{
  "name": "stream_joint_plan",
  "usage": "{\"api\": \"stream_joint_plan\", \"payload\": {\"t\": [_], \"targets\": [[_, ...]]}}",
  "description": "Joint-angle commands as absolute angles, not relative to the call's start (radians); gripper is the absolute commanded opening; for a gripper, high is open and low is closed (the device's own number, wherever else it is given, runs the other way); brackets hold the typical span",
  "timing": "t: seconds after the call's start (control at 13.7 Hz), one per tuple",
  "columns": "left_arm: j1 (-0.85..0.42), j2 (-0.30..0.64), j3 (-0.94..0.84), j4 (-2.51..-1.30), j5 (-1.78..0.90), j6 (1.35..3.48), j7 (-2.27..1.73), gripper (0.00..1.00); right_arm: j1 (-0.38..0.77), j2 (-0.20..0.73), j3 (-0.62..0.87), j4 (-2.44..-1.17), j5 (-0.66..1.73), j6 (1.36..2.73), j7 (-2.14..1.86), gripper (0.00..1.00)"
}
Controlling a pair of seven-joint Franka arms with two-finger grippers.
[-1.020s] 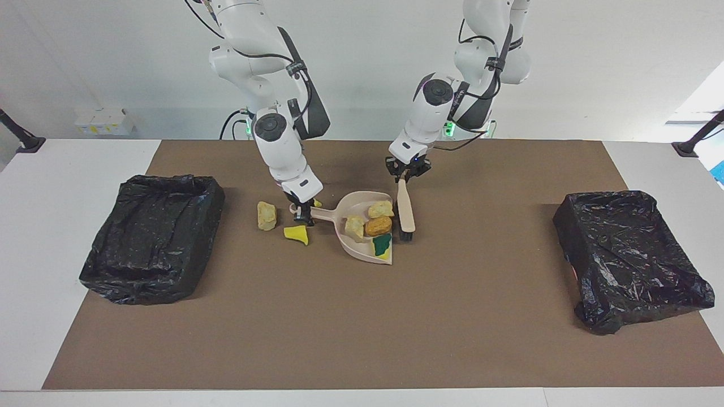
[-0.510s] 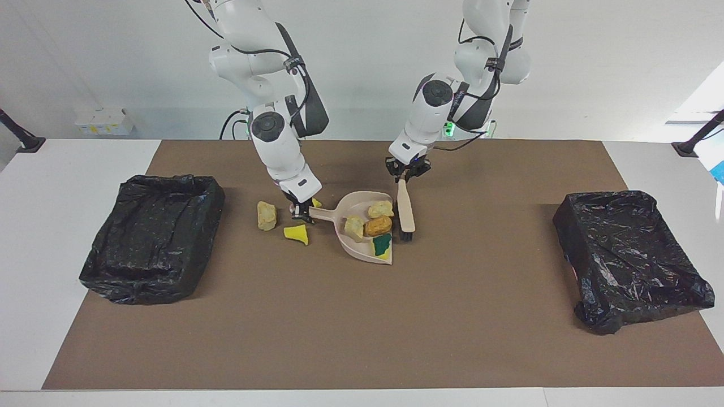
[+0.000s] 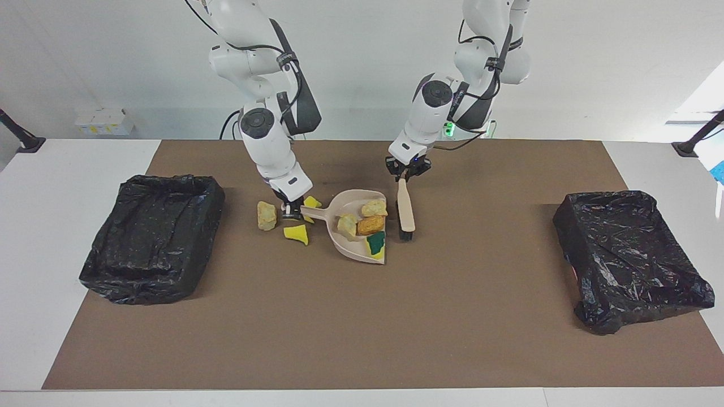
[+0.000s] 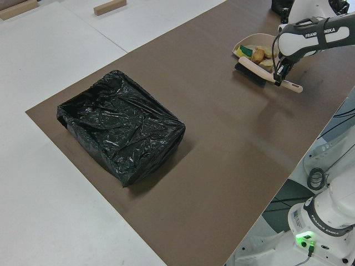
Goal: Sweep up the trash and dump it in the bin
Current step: 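Carry the loaded dustpan with the right gripper over the nearby black bin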
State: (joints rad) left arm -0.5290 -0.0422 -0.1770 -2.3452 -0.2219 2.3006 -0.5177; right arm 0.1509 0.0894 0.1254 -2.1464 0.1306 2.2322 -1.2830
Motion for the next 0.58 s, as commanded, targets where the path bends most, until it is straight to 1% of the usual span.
{"api": "stream_joint_plan", "payload": {"t": [0.0,0.22,0.36,0.51], "targets": [[-0.538,-0.041,-0.169,-2.327,-0.227,2.272,-0.526,0.0,0.082,0.052,0.135,-2.102,0.133,2.127,-1.353,0.0],[-0.555,-0.058,-0.172,-2.33,-0.224,2.192,-0.61,0.0,0.014,0.055,0.135,-1.995,0.138,1.979,-1.414,0.0],[-0.619,-0.074,-0.172,-2.336,-0.219,2.194,-0.714,0.0,-0.052,0.06,0.135,-1.924,0.14,1.887,-1.484,0.0],[-0.684,-0.095,-0.173,-2.348,-0.219,2.194,-0.791,0.0,-0.122,0.063,0.135,-1.882,0.14,1.809,-1.546,0.0]]}}
